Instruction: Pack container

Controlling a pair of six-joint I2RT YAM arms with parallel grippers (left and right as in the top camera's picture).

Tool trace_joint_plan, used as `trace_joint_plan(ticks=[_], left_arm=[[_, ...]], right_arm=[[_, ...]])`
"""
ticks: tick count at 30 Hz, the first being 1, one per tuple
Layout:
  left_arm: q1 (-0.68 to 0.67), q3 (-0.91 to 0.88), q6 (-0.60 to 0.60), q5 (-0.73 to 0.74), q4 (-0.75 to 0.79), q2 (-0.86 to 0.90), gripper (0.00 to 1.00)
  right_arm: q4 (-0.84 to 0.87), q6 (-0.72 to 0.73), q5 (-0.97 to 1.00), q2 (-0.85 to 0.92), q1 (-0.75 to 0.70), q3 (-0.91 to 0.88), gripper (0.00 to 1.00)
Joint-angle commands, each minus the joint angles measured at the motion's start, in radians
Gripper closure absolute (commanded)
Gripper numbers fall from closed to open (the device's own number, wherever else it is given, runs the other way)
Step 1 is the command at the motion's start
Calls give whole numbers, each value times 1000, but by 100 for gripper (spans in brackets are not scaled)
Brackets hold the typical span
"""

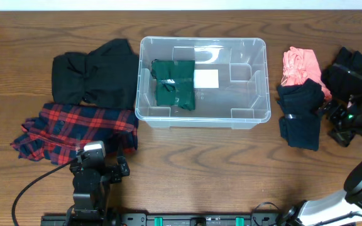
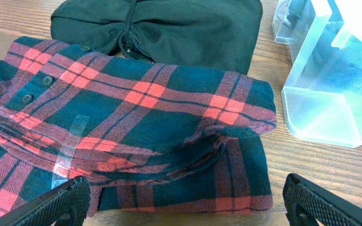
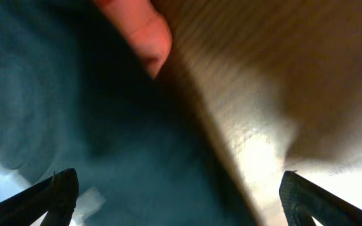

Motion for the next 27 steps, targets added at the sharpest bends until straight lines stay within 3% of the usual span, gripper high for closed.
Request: trace_joint_plan(ticks=[1, 3, 9, 10, 12, 15, 21, 27], left_arm=[[5, -14, 14, -5, 4, -7, 2], [5, -14, 14, -5, 4, -7, 2], [5, -14, 14, -5, 4, -7, 2], [5, -14, 14, -5, 4, -7, 2], [5, -14, 14, -5, 4, -7, 2], [5, -14, 14, -5, 4, -7, 2], [5, -14, 14, -5, 4, -7, 2], [5, -14, 14, -5, 4, -7, 2]], right_arm=[[70, -31, -40, 51, 16, -60, 1], [117, -35, -76, 67, 30, -93, 4], [164, -45, -98, 66, 59, -140, 31], [162, -45, -98, 66, 59, -140, 38], [147, -39, -98, 64, 59, -140, 61], [112, -11, -103, 43, 56, -135, 81], [-16, -7, -201, -200, 58, -111, 98], [-102, 16, -312, -595, 84, -67, 99]])
